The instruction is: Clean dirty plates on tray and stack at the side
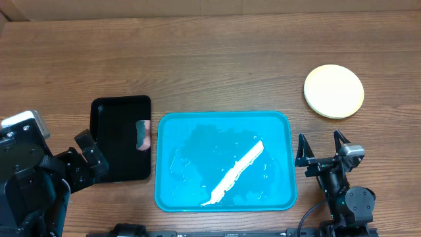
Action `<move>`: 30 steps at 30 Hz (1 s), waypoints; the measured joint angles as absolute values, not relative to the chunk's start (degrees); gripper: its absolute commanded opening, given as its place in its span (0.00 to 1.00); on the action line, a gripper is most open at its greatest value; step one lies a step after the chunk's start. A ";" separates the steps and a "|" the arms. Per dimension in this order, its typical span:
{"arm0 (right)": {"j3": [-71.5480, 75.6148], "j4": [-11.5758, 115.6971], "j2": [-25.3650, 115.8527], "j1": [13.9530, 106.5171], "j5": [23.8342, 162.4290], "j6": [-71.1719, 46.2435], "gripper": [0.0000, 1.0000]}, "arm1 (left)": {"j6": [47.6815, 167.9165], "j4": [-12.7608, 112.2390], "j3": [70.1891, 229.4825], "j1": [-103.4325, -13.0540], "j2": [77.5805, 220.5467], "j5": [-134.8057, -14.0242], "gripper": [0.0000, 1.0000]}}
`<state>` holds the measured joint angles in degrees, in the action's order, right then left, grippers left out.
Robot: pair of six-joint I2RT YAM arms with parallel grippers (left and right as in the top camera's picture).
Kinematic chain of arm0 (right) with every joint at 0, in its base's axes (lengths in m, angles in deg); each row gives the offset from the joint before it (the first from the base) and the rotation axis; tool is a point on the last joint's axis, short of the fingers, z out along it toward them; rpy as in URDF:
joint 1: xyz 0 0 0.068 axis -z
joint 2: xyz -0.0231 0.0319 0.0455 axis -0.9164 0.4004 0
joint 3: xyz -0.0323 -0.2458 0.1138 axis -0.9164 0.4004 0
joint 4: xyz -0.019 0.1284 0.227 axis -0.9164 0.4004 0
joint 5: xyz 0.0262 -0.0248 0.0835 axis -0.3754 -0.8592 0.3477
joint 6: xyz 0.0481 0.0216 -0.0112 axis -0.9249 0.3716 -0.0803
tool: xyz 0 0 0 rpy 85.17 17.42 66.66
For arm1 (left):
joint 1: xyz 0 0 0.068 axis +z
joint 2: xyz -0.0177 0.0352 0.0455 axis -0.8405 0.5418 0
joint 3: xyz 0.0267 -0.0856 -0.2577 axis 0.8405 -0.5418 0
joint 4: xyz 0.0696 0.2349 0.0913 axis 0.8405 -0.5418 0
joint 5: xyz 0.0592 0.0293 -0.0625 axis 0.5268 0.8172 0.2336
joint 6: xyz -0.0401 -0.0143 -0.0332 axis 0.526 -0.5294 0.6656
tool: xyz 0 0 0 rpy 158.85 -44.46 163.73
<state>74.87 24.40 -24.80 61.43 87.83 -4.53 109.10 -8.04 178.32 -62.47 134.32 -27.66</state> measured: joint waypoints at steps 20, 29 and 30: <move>74.87 24.38 -24.80 61.43 87.81 -4.53 1.00 | 109.10 -8.32 178.32 -62.47 134.32 -27.66 1.00; 74.87 24.40 -24.80 61.43 87.81 -4.53 1.00 | 109.12 -6.36 178.29 -62.47 134.32 -27.68 1.00; 74.87 24.38 -24.80 61.43 87.81 -4.53 1.00 | 109.12 -2.55 178.21 -62.47 134.30 -27.66 1.00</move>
<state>74.87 24.38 -24.80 61.43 87.81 -4.53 109.12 -2.55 178.21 -62.47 134.30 -27.66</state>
